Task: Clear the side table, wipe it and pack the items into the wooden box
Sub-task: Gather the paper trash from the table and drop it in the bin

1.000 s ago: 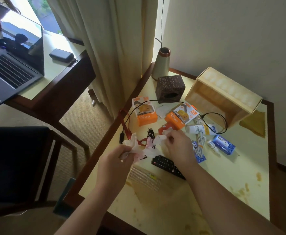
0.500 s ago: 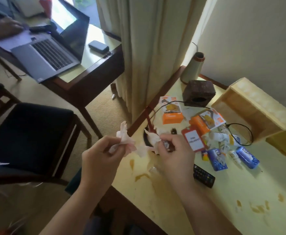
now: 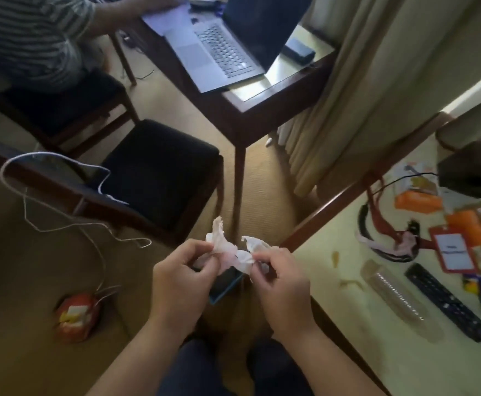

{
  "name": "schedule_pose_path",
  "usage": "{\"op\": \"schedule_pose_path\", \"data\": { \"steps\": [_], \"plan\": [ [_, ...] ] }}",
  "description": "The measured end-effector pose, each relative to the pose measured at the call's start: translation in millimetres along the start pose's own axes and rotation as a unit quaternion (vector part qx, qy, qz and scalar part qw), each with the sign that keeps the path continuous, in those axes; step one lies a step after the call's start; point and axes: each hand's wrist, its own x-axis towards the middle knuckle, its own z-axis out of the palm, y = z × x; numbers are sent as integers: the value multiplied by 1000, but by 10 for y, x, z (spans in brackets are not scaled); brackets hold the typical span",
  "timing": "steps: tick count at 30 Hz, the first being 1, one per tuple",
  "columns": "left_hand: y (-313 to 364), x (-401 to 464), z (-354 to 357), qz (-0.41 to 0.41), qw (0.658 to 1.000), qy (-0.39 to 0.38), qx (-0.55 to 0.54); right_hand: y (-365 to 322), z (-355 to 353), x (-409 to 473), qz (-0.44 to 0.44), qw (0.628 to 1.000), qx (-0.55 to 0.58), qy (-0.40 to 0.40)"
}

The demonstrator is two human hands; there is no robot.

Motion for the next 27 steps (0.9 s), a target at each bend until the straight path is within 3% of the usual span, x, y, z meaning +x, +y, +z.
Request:
{"op": "schedule_pose_path", "data": {
  "steps": [4, 9, 22, 25, 27],
  "plan": [
    [-273, 47, -288, 1, 1000, -23, 21, 30, 470, -154, 41, 999, -12, -21],
    [-812, 240, -314, -73, 996, -3, 46, 304, 963, -218, 115, 992, -8, -53],
    [-2877, 986, 660, -154, 987, -15, 50, 2170, 2550, 56, 86, 984, -84, -134],
    [-3380, 1145, 977, -169, 984, -32, 51, 2622, 2942, 176, 123, 970, -95, -188],
    [-3738, 1255, 1187, -199, 974, -44, 95, 2839, 3150, 262, 160, 934, -121, -294]
  ]
}}
